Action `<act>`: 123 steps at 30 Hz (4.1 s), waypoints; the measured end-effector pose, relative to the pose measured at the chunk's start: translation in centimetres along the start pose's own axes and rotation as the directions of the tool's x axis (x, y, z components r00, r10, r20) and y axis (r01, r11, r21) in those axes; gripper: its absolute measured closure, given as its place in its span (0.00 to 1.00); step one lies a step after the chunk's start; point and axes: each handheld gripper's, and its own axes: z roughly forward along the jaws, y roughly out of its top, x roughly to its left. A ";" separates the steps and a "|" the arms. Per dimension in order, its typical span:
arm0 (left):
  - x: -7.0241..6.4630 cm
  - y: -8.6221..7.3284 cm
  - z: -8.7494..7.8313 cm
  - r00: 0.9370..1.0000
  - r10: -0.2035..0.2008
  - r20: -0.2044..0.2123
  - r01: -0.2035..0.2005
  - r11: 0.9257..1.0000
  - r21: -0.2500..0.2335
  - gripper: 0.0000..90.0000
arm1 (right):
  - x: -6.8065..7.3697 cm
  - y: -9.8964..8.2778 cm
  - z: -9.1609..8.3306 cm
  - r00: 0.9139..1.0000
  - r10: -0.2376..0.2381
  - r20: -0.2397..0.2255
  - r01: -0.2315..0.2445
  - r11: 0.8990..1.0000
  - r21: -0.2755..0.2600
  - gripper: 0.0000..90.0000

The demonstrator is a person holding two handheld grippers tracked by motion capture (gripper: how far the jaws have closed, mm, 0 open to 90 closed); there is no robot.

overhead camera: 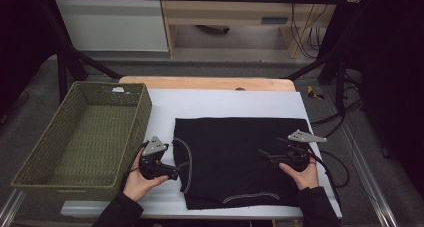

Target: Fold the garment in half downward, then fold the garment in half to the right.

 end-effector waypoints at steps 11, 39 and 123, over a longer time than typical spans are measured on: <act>0.9 2.0 0.9 1.000 -0.018 0.000 0.018 1.000 -0.009 0.00 | 1.2 -0.5 0.0 0.999 -0.034 -0.013 0.034 0.999 0.023 0.02; 5.2 3.8 5.3 0.980 -0.106 -0.169 0.109 0.994 0.009 0.08 | 2.5 -0.4 0.4 0.998 -0.061 -0.031 0.062 0.998 0.028 0.01; 8.2 3.0 9.6 0.973 -0.100 -0.207 0.118 0.990 0.077 0.90 | 19.7 -3.4 11.5 0.951 -0.277 -0.137 0.304 0.921 0.245 0.05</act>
